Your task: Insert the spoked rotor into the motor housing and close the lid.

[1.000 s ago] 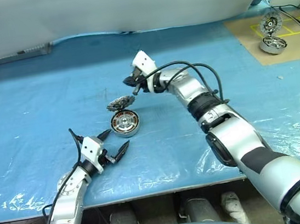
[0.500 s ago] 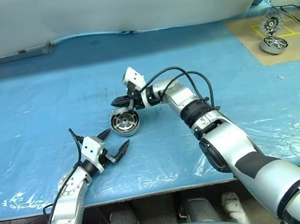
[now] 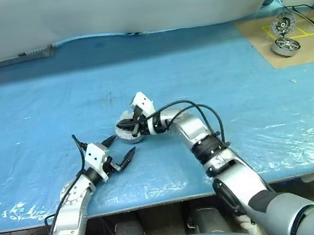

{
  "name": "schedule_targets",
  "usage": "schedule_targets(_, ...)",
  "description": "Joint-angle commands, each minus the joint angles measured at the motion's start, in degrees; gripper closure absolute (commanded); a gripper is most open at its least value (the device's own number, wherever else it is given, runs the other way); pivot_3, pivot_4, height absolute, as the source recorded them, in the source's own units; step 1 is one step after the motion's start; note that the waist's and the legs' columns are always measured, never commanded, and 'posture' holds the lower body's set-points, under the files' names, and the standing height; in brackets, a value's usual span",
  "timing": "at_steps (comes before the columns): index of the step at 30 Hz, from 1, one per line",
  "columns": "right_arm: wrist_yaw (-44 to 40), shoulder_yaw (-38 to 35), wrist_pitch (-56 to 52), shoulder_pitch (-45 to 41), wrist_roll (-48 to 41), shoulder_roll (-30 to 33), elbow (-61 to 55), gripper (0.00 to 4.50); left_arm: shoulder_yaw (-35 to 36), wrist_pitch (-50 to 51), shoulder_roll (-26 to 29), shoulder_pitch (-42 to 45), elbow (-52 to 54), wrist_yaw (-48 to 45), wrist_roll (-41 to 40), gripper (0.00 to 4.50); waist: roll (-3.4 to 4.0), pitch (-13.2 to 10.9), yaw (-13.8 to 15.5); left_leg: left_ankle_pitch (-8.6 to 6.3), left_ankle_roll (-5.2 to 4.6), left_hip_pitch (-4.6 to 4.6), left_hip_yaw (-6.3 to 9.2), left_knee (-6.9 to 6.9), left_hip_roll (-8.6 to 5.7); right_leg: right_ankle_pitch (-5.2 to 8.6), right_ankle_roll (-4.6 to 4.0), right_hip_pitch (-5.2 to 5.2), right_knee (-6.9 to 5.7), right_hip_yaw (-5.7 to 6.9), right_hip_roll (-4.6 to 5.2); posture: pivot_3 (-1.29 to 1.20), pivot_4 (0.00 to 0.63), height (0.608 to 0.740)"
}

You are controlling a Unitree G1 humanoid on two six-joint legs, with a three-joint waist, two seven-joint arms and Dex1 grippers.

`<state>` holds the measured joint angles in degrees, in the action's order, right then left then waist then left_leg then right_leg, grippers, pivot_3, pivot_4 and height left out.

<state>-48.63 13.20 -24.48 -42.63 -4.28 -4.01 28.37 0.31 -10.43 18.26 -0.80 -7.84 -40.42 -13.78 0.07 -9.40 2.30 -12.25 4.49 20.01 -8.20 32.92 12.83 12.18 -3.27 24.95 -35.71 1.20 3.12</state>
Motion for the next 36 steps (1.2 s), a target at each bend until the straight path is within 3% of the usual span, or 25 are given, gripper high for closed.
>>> schedule_targets(1, 2.58, 0.76, -1.15, 2.04, -0.51, -0.81, -3.91, 4.49, 0.22, 0.49, 0.43, -0.34, 3.01, -0.14, -0.75, 0.0, 0.0, 0.0, 0.01, 0.0, 0.0, -0.01, 0.0, 0.0, 0.0, 0.0, 0.0, 0.0, 0.0, 0.0, 0.0, 0.0, 0.15, 0.74)
schedule_targets(4, 4.69, 1.16, -1.47, 3.94, -0.31, -0.76, -6.07, 4.49, 0.19, 1.38, 0.4, -0.45, 4.22, 0.11, -0.86, 0.0, 0.0, 0.0, 0.01, 0.0, 0.01, -0.02, -0.01, -0.02, -0.01, 0.0, 0.01, -0.02, 0.0, -0.02, 0.0, 0.0, 0.15, 0.74)
schedule_targets(12, 8.09, -0.51, -12.8, 5.14, -5.58, 0.04, -28.15, 4.49, -0.06, 4.25, 0.42, -0.92, 7.87, 1.1, -0.86, 0.0, -0.01, -0.01, 0.07, 0.0, 0.02, -0.02, -0.01, -0.14, -0.03, -0.01, 0.04, 0.01, 0.08, -0.02, -0.01, 0.0, 0.15, 0.74)
schedule_targets(16, 11.68, 2.54, -17.6, 4.91, -2.74, 3.08, -32.33, 4.49, -0.36, 6.0, 0.52, -1.03, 9.83, 1.51, -0.74, 0.0, -0.02, 0.0, 0.17, 0.01, 0.04, -0.04, -0.01, -0.16, -0.06, -0.01, 0.07, -0.04, 0.15, -0.03, 0.0, 0.0, 0.15, 0.74)
schedule_targets(20, 11.94, 4.19, -19.57, 4.73, -3.56, 5.01, -33.6, 3.67, -0.65, 7.04, 0.5, -0.59, 10.52, 1.8, -0.47, 0.0, -0.02, -0.01, 0.13, 0.02, 0.06, -0.04, -0.01, -0.17, -0.07, -0.02, 0.1, -0.06, 0.16, -0.04, 0.0, 0.0, 0.15, 0.74)
schedule_targets(31, 11.81, 7.19, -15.95, 4.94, -2.22, 8.33, -27.64, 0.02, -0.47, 5.82, 0.48, -0.2, 8.62, 1.64, -0.2, 0.0, -0.02, -0.01, 0.12, 0.02, 0.06, -0.01, -0.01, -0.17, -0.08, -0.02, 0.11, -0.06, 0.17, -0.06, 0.0, 0.0, 0.15, 0.74)
schedule_targets(36, 12.62, 8.59, -11.58, 5.86, -0.11, 9.42, -24.02, 0.02, -0.4, 5.17, 0.53, -0.96, 8.7, 1.52, -0.28, 0.0, -0.02, -0.01, 0.11, 0.02, 0.06, -0.01, -0.01, -0.17, -0.08, -0.02, 0.11, -0.06, 0.17, -0.06, 0.0, 0.0, 0.15, 0.74)
